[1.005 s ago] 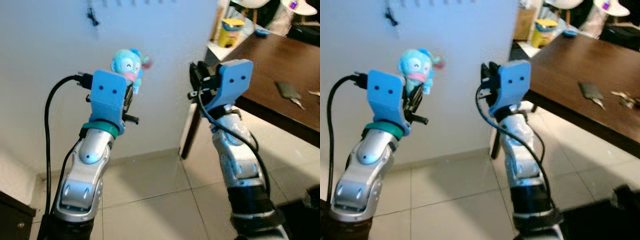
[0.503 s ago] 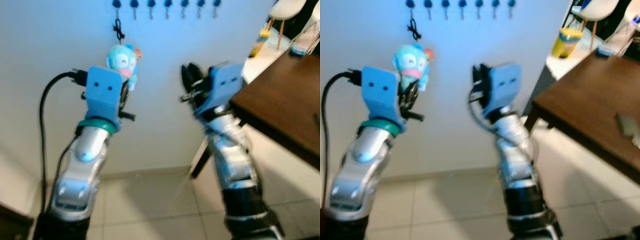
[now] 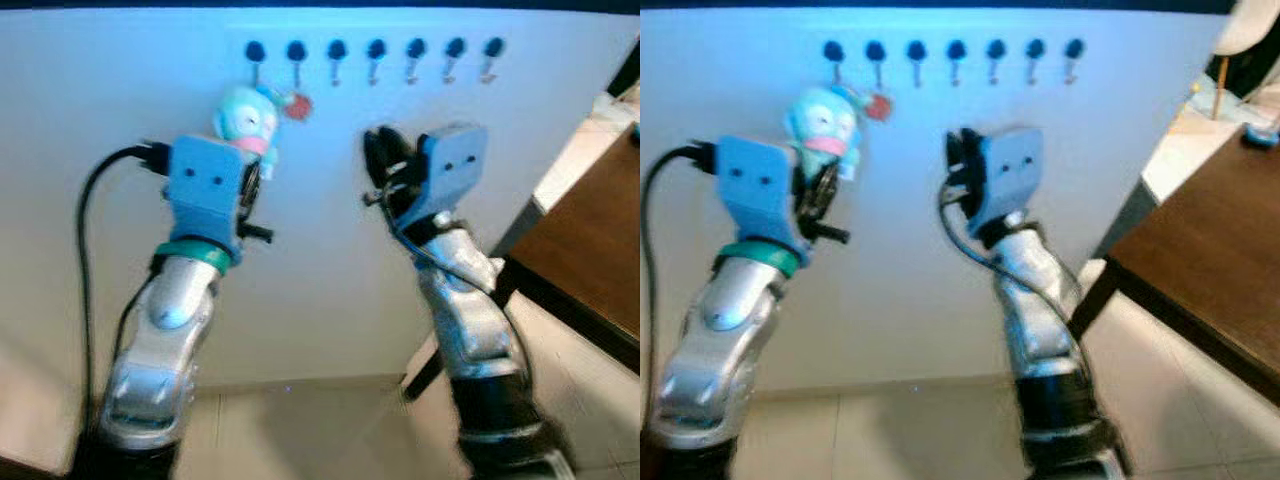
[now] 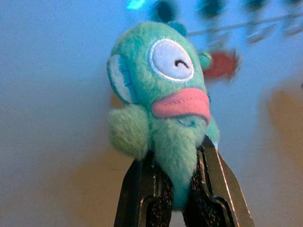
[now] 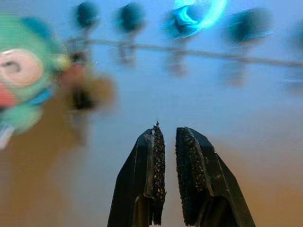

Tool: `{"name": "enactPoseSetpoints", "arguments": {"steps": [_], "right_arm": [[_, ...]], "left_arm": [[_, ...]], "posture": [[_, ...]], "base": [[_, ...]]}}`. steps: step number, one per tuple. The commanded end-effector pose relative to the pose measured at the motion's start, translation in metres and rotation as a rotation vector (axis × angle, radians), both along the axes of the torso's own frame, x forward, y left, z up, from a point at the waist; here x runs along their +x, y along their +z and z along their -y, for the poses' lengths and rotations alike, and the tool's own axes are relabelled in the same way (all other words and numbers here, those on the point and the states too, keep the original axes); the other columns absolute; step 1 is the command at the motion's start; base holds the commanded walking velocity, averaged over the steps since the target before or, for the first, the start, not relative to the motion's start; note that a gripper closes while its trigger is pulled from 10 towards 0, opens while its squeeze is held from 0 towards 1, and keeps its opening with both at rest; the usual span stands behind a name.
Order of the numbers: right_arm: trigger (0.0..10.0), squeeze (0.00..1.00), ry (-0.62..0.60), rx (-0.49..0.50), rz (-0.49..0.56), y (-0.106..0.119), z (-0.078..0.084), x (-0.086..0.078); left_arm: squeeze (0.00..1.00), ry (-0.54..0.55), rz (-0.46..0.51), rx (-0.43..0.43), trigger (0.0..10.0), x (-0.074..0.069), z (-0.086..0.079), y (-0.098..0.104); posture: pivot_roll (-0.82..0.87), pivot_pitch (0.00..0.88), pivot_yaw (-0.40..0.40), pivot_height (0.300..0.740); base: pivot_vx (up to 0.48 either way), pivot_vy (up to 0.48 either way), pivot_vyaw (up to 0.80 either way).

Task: Hang keys on a hook

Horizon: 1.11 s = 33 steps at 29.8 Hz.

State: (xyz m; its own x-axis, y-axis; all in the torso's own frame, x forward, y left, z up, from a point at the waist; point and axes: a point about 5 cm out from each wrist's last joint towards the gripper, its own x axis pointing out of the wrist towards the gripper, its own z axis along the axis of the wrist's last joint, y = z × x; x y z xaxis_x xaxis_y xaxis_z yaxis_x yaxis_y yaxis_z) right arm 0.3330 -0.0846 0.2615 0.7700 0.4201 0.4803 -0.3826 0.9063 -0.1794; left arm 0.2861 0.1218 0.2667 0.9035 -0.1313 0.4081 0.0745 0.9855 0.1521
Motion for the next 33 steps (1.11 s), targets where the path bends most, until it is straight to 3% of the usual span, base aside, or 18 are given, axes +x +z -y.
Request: {"name": "enactPoseSetpoints", "arguments": {"steps": [1, 2, 6, 16, 24, 28, 33], "right_arm": [[10.0, 0.00, 0.027, -0.016, -0.009, -0.004, 0.003, -0.003], [10.0, 0.00, 0.078, -0.051, -0.014, -0.009, 0.002, -0.009], [10.0, 0.00, 0.071, -0.073, -0.036, -0.017, 0.010, -0.011], [10.0, 0.00, 0.032, -0.093, -0.059, -0.025, 0.019, -0.010], [10.0, 0.00, 0.029, -0.097, -0.055, -0.024, 0.019, -0.008], [10.0, 0.00, 0.043, -0.100, -0.054, -0.023, 0.016, -0.007], [10.0, 0.00, 0.049, -0.096, -0.056, -0.024, 0.013, -0.008]], "left_arm": [[0.00, -0.077, 0.032, -0.031, 10.0, -0.009, 0.003, 0.005], [0.00, -0.217, 0.043, -0.100, 10.0, -0.020, 0.006, 0.013], [0.00, -0.317, 0.062, -0.070, 10.0, -0.033, 0.010, 0.020], [0.00, -0.431, 0.089, 0.014, 10.0, -0.048, 0.020, 0.023], [0.00, -0.446, 0.079, 0.025, 10.0, -0.043, 0.025, 0.022], [0.00, -0.486, 0.029, 0.037, 10.0, -0.036, 0.035, 0.017], [0.00, -0.456, 0.005, 0.036, 10.0, -0.025, 0.039, 0.016]], "posture": [[-0.04, 0.038, 0.076, 0.740], [-0.03, 0.040, 0.074, 0.740], [-0.03, 0.049, 0.072, 0.740], [-0.04, 0.055, 0.070, 0.740], [-0.04, 0.060, 0.070, 0.740], [-0.03, 0.066, 0.069, 0.740], [-0.03, 0.073, 0.074, 0.740]], "base": [[0.000, 0.000, 0.00], [0.000, 0.000, 0.00], [0.000, 0.000, 0.00], [0.000, 0.000, 0.00], [0.000, 0.000, 0.00], [0.000, 0.000, 0.00], [0.000, 0.000, 0.00]]}}
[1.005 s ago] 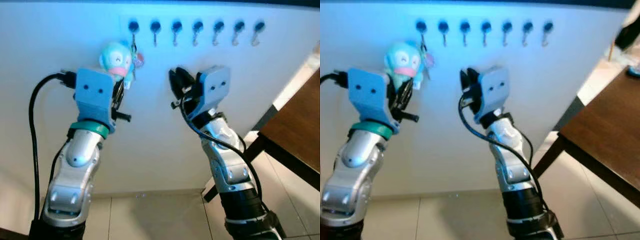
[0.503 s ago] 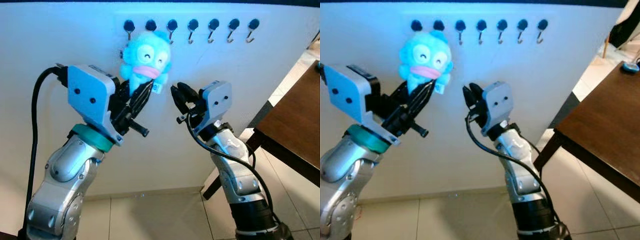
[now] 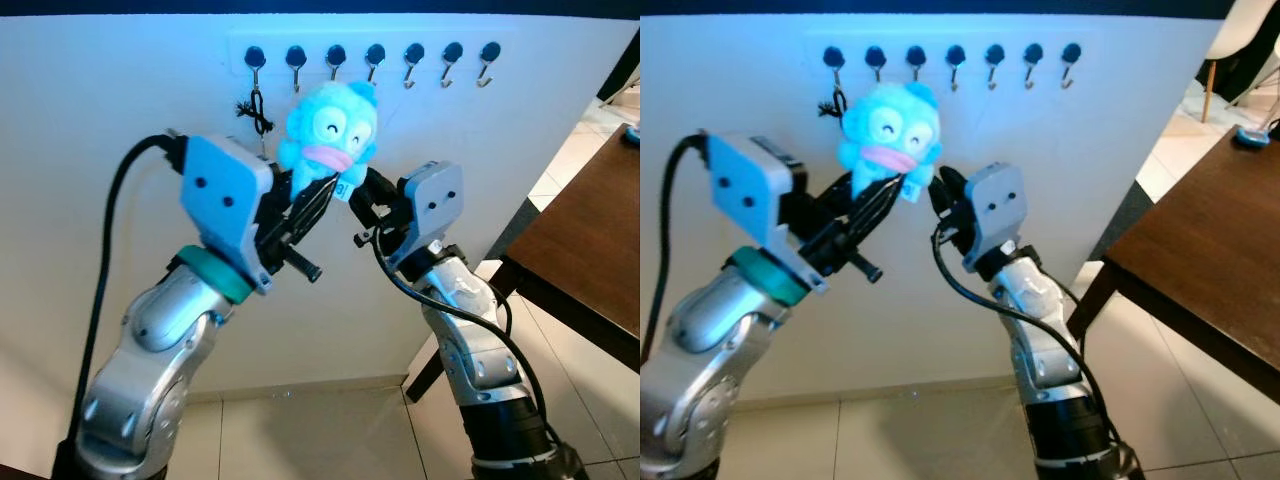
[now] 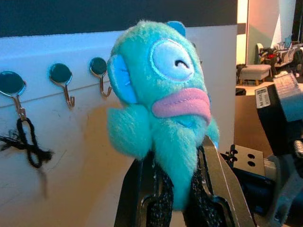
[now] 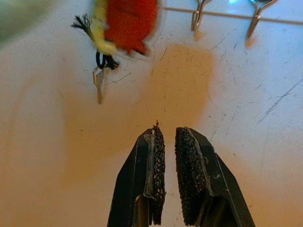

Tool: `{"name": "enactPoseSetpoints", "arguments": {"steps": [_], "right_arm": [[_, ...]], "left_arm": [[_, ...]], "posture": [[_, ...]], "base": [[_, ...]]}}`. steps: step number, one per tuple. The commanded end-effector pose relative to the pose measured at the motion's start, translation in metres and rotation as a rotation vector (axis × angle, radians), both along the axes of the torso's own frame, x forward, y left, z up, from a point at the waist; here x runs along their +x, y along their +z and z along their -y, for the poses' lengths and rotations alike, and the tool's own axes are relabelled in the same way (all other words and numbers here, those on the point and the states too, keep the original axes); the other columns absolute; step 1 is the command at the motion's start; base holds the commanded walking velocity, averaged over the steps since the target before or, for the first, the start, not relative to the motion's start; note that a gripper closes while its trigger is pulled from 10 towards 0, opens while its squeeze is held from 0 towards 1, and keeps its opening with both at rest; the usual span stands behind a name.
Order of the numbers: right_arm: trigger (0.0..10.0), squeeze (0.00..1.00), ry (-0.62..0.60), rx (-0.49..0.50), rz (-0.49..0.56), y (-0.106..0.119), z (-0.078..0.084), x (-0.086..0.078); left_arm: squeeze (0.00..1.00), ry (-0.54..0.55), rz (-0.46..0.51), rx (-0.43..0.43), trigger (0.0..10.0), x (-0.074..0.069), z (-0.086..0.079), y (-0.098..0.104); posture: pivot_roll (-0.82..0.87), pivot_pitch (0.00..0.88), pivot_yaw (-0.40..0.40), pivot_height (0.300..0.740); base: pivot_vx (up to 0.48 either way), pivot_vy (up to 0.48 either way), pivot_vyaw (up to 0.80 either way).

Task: Hang keys on a hook

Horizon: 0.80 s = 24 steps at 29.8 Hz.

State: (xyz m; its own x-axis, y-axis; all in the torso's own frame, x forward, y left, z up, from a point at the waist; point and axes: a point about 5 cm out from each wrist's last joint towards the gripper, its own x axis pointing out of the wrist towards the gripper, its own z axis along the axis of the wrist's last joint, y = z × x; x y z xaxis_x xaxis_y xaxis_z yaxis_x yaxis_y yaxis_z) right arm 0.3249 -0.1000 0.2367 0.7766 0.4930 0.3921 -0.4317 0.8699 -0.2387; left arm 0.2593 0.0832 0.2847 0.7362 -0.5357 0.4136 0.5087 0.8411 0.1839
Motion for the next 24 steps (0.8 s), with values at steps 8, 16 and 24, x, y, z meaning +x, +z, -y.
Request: {"name": "enactPoseSetpoints", "arguments": {"steps": [8, 16, 24], "right_arm": [[10.0, 0.00, 0.011, 0.001, -0.009, -0.003, -0.004, -0.002], [10.0, 0.00, 0.010, 0.006, -0.011, -0.003, -0.004, -0.002], [10.0, 0.00, 0.014, 0.010, -0.012, -0.003, -0.006, -0.002]], "left_arm": [[0.00, 0.161, -0.051, 0.044, 10.0, 0.025, -0.004, -0.002], [0.00, 0.207, -0.037, 0.044, 10.0, 0.035, -0.007, 0.005], [0.00, 0.255, -0.044, 0.061, 10.0, 0.044, -0.008, 0.006]], "posture": [[-0.03, 0.077, 0.077, 0.740], [-0.03, 0.078, 0.077, 0.740], [-0.03, 0.077, 0.080, 0.740]], "base": [[0.000, 0.000, 0.00], [0.000, 0.000, 0.00], [0.000, 0.000, 0.00]]}}
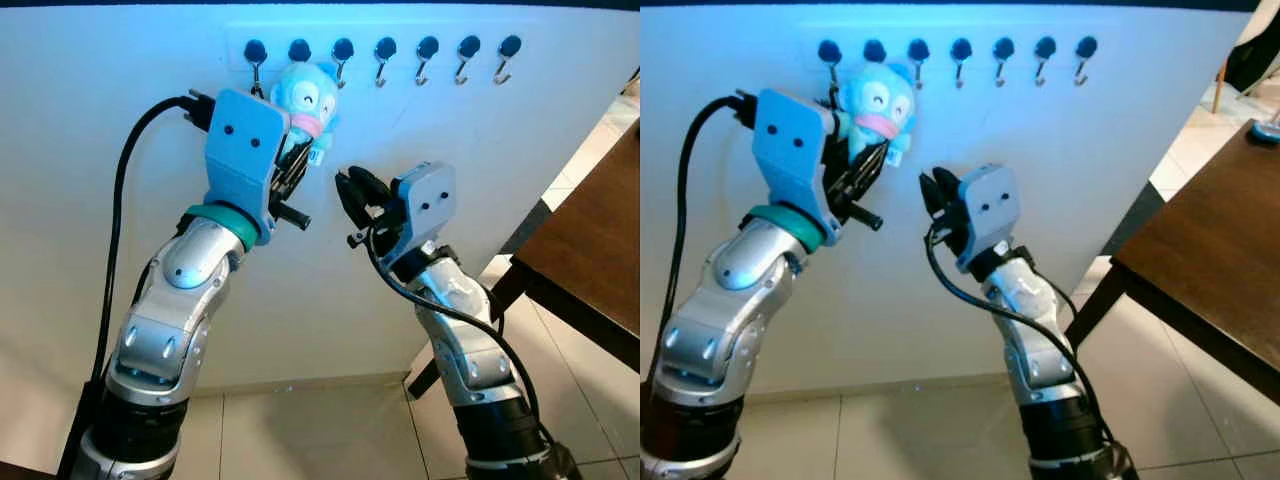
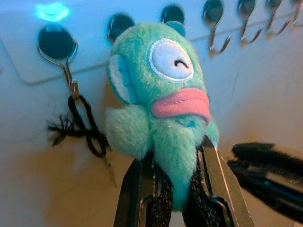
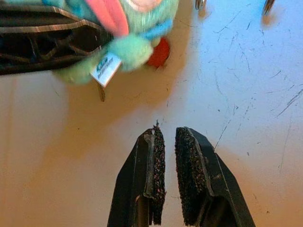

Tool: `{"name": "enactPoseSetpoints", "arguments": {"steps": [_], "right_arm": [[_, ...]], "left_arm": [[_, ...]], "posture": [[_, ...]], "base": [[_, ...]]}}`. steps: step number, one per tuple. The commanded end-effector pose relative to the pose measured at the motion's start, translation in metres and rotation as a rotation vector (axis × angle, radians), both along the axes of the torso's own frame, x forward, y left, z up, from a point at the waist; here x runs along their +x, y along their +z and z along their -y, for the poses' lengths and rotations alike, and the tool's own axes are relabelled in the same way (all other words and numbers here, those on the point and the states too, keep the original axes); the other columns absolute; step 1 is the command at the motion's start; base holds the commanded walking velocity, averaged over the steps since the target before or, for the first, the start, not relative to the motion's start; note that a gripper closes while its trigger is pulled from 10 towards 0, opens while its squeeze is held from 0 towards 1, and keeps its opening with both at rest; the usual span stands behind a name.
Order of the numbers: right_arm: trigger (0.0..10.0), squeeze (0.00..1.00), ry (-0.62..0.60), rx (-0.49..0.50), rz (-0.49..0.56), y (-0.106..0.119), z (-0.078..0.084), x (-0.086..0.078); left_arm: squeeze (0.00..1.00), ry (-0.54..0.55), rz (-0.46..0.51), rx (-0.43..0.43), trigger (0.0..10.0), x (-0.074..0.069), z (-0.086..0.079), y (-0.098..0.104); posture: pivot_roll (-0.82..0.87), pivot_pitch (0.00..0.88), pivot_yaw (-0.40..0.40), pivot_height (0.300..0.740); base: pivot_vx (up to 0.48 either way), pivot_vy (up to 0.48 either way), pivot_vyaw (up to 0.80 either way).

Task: Hang keys on a hook

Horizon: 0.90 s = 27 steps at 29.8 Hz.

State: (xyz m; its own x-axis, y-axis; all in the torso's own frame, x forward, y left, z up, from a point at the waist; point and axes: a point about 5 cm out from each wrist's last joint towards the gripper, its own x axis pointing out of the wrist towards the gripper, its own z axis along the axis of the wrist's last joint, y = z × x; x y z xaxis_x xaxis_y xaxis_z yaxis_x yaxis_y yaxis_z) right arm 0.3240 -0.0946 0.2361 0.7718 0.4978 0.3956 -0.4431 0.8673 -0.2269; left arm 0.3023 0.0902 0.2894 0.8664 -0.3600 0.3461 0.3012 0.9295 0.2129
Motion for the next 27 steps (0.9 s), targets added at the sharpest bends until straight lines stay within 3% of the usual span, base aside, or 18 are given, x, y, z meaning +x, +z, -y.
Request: {"name": "enactPoseSetpoints", "arguments": {"steps": [1, 20, 27], "right_arm": [[10.0, 0.00, 0.000, -0.001, -0.008, -0.003, -0.001, -0.002], [10.0, 0.00, -0.003, 0.003, -0.008, -0.003, 0.000, -0.001], [10.0, 0.00, -0.009, 0.002, -0.007, -0.003, 0.000, -0.001]], "left_arm": [[0.00, 0.022, 0.001, 0.011, 10.0, 0.002, -0.003, 0.000], [0.00, 0.083, -0.049, 0.000, 10.0, 0.004, -0.026, -0.009], [0.00, 0.001, -0.166, -0.053, 10.0, -0.006, -0.031, -0.026]], "posture": [[-0.03, 0.077, 0.081, 0.740], [-0.03, 0.075, 0.079, 0.740], [-0.03, 0.075, 0.079, 0.740]], "base": [[0.000, 0.000, 0.00], [0.000, 0.000, 0.00], [0.000, 0.000, 0.00]]}}
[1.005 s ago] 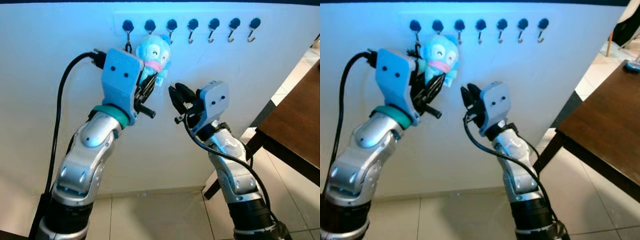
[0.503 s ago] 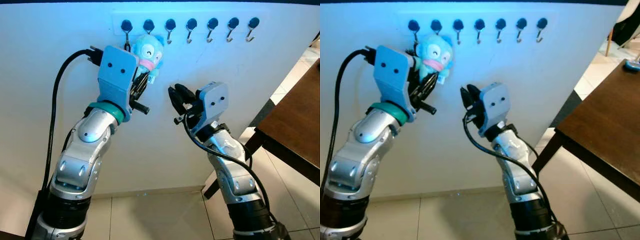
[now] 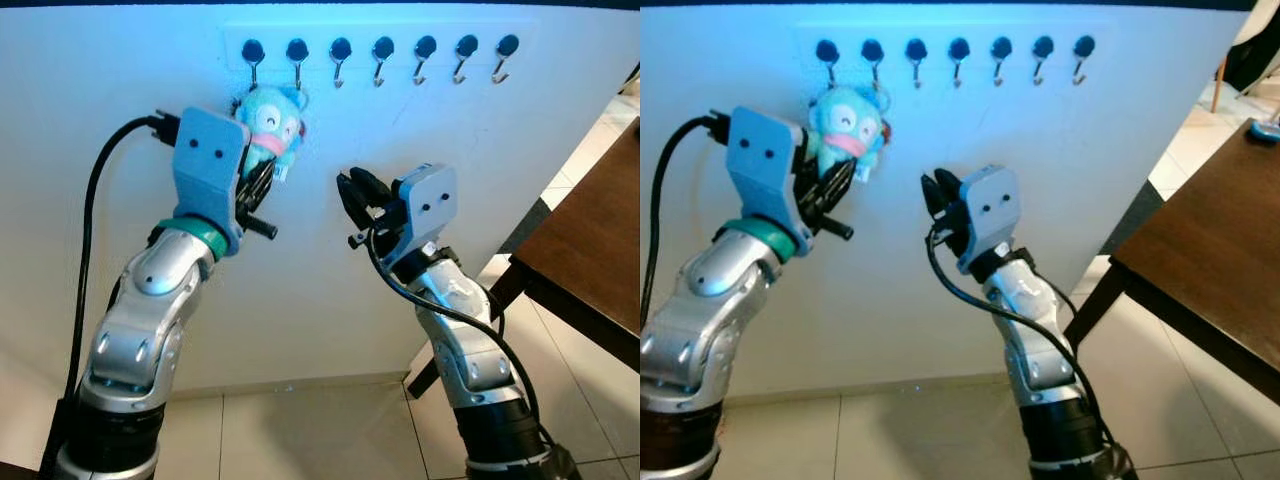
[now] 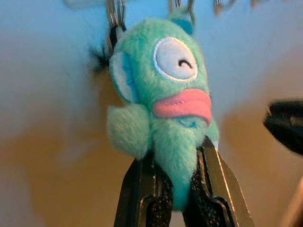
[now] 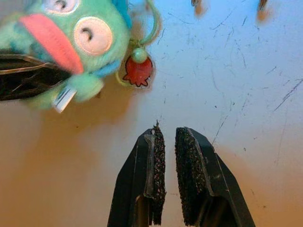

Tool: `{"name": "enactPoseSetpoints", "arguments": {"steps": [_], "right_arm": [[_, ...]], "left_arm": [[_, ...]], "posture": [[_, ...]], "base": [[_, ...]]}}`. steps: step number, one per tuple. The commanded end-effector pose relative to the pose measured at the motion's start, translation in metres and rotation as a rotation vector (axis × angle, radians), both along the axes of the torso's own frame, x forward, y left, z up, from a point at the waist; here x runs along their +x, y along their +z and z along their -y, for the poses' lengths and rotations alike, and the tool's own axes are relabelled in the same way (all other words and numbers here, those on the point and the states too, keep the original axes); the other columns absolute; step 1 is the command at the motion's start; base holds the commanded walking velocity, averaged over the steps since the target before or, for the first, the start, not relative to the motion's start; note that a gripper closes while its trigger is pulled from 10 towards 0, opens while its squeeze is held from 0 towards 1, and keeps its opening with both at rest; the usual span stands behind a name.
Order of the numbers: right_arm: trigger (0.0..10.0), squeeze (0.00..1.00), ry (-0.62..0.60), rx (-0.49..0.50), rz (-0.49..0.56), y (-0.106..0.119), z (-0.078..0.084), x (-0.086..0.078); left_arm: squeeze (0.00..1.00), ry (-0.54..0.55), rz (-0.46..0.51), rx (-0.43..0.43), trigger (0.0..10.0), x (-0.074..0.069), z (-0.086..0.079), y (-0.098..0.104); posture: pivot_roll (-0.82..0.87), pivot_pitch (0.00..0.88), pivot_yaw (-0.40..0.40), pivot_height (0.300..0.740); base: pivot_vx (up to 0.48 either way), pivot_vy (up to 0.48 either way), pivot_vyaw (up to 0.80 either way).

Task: Hang keys on a hook

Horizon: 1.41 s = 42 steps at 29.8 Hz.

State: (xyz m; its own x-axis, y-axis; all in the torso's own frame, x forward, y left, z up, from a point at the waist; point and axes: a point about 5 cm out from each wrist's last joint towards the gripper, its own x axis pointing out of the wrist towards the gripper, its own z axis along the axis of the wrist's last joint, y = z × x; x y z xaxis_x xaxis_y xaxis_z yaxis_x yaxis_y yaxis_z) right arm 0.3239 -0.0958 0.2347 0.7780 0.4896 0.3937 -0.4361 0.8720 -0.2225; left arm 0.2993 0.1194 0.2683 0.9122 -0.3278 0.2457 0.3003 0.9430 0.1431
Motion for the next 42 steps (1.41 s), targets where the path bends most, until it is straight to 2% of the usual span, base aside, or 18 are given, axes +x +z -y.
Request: {"name": "enactPoseSetpoints", "arguments": {"steps": [1, 8, 19, 20, 22, 23, 29, 30, 34, 38, 39, 40, 41, 42], "right_arm": [[10.0, 0.00, 0.000, 0.000, -0.003, -0.001, -0.001, -0.001], [10.0, 0.00, 0.001, 0.001, -0.004, -0.002, -0.001, -0.001], [10.0, 0.00, 0.000, 0.003, -0.003, -0.001, -0.001, -0.001], [10.0, 0.00, -0.002, 0.004, -0.004, -0.002, -0.001, -0.001], [10.0, 0.00, -0.002, 0.004, -0.004, -0.002, -0.001, -0.001], [10.0, 0.00, -0.004, 0.005, -0.005, -0.002, -0.001, -0.001], [10.0, 0.00, -0.006, 0.005, -0.004, -0.001, -0.001, -0.001], [10.0, 0.00, -0.008, 0.006, -0.005, -0.001, -0.001, -0.001], [10.0, 0.00, -0.007, 0.007, -0.012, -0.004, -0.001, -0.002], [10.0, 0.00, -0.006, 0.007, -0.014, -0.004, -0.001, -0.003], [10.0, 0.00, -0.004, 0.007, -0.016, -0.005, -0.001, -0.003], [10.0, 0.00, -0.002, 0.007, -0.018, -0.005, -0.001, -0.003], [10.0, 0.00, -0.002, 0.007, -0.018, -0.005, -0.001, -0.003], [10.0, 0.00, -0.001, 0.007, -0.020, -0.005, -0.001, -0.003]], "left_arm": [[0.00, -0.053, -0.067, -0.048, 10.0, -0.008, -0.001, -0.008], [0.00, -0.068, -0.082, -0.049, 10.0, -0.013, -0.001, -0.012], [0.00, -0.112, -0.087, -0.063, 10.0, -0.019, 0.010, -0.015], [0.28, -0.110, -0.072, -0.061, 10.0, -0.019, 0.013, -0.014], [0.28, -0.110, -0.072, -0.061, 10.0, -0.019, 0.013, -0.014], [1.00, -0.106, -0.062, -0.061, 10.0, -0.018, 0.016, -0.012], [1.00, -0.094, -0.057, -0.066, 10.0, -0.018, 0.017, -0.011], [0.00, -0.093, -0.058, -0.073, 10.0, -0.021, 0.014, -0.013], [0.00, -0.061, -0.052, -0.059, 10.0, -0.032, 0.002, -0.023], [0.00, -0.056, -0.050, -0.044, 10.0, -0.035, 0.000, -0.025], [0.15, -0.055, -0.052, -0.025, 10.0, -0.039, -0.001, -0.029], [0.05, -0.027, -0.057, 0.006, 10.0, -0.040, -0.003, -0.033], [0.05, -0.027, -0.057, 0.006, 10.0, -0.040, -0.003, -0.033], [0.00, 0.003, -0.057, 0.029, 10.0, -0.041, -0.005, -0.036]], "posture": [[-0.02, 0.078, 0.080, 0.740], [-0.02, 0.078, 0.080, 0.740], [-0.01, 0.090, 0.080, 0.740], [-0.02, 0.092, 0.080, 0.740], [-0.02, 0.092, 0.080, 0.740], [-0.02, 0.092, 0.081, 0.740], [-0.02, 0.094, 0.083, 0.740], [-0.02, 0.097, 0.084, 0.740], [-0.01, 0.098, 0.080, 0.740], [-0.01, 0.098, 0.080, 0.740], [-0.01, 0.098, 0.078, 0.740], [-0.01, 0.097, 0.076, 0.740], [-0.01, 0.097, 0.076, 0.740], [-0.01, 0.097, 0.076, 0.740]], "base": [[0.000, 0.000, 0.00], [0.000, 0.000, 0.00], [0.000, 0.000, 0.00], [0.000, 0.000, 0.00], [0.000, 0.000, 0.00], [0.000, 0.000, 0.00], [0.000, 0.000, 0.00], [0.000, 0.000, 0.00], [0.000, 0.000, 0.00], [0.000, 0.000, 0.00], [0.000, 0.000, 0.00], [0.000, 0.000, 0.00], [0.000, 0.000, 0.00], [0.000, 0.000, 0.00]]}}
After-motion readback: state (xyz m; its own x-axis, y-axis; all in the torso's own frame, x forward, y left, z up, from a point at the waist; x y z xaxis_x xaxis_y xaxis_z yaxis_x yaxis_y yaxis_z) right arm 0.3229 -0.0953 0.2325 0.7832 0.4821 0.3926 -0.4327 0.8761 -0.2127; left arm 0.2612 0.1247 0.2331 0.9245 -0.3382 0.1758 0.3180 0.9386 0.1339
